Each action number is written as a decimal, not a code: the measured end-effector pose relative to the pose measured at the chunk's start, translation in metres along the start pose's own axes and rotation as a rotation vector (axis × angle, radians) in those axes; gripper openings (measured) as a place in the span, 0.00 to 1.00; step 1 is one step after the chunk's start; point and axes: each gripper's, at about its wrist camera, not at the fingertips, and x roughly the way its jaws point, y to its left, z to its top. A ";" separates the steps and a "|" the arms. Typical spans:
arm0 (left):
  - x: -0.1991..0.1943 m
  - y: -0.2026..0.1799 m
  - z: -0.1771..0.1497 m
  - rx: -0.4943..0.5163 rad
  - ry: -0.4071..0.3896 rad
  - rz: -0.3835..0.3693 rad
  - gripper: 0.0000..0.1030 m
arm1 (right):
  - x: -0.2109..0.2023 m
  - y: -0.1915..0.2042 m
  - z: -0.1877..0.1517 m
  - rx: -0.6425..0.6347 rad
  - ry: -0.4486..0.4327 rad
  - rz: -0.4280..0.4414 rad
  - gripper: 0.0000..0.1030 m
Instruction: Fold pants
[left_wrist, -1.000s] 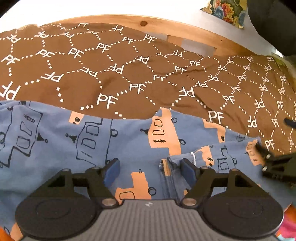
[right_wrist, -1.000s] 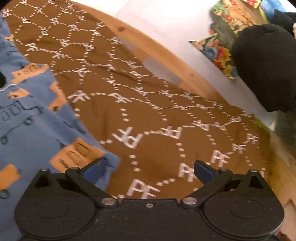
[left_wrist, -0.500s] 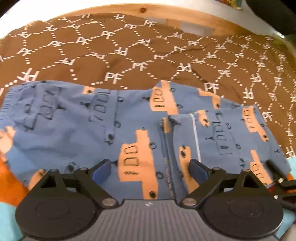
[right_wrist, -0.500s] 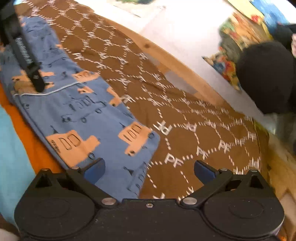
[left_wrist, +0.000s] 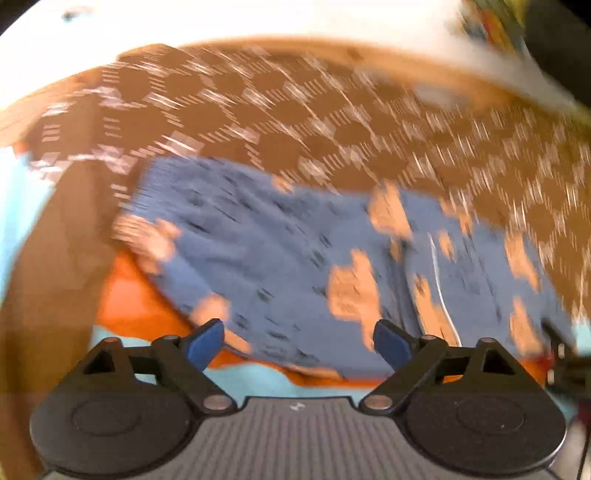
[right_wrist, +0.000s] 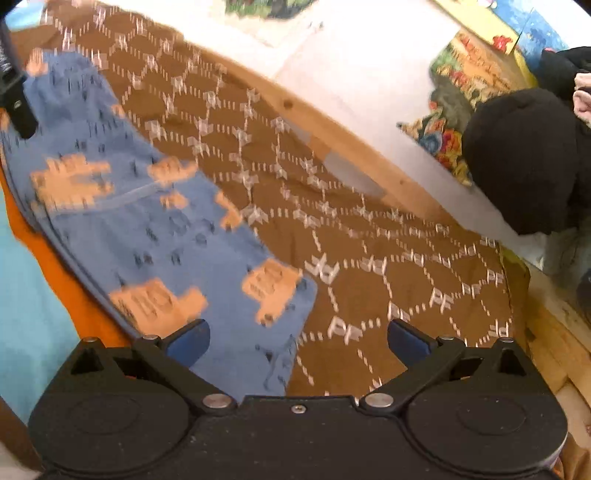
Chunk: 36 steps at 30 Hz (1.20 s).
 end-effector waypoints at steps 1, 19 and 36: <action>-0.003 0.012 0.004 -0.052 -0.030 0.030 0.82 | -0.001 0.000 0.004 0.003 -0.020 0.019 0.99; -0.002 0.053 0.020 -0.233 -0.254 0.152 0.16 | 0.053 0.046 0.074 -0.076 0.035 0.409 0.98; 0.016 0.087 0.011 -0.523 -0.161 0.090 0.50 | 0.056 0.050 0.066 0.032 0.070 0.371 0.99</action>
